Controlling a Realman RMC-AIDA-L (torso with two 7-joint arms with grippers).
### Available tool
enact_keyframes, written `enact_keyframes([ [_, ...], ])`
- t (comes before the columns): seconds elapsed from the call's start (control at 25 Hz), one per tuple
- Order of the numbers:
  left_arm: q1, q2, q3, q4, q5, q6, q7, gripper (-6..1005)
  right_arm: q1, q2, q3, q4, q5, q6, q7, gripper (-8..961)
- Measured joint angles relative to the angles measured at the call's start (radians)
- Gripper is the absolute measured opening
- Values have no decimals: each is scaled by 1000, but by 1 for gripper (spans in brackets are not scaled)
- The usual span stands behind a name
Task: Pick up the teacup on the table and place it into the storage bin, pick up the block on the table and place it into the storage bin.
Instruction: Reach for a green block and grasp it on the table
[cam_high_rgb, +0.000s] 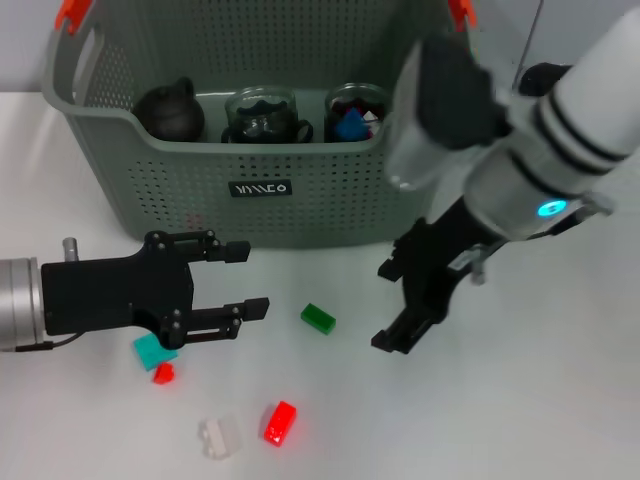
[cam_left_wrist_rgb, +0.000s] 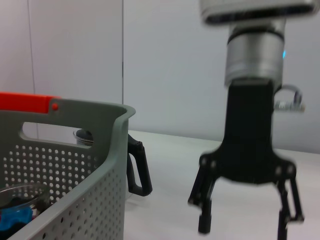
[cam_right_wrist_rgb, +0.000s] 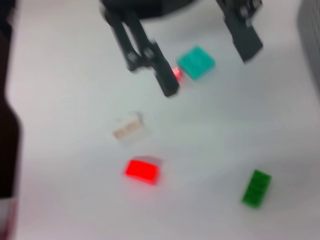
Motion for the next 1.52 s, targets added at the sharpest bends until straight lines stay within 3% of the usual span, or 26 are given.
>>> enact_keyframes([
  [0.48, -3, -1, 2, -5, 0, -5, 2, 677, 32, 9, -377, 123, 87, 407, 161, 933],
  [1.12, -2, -2, -2, -11, 0, -5, 2, 678, 67, 19, -526, 246, 190, 604, 220, 860],
  [1.52, -2, -2, -3, -11, 0, -9, 2, 678, 62, 19, -536, 266, 217, 639, 221, 459],
])
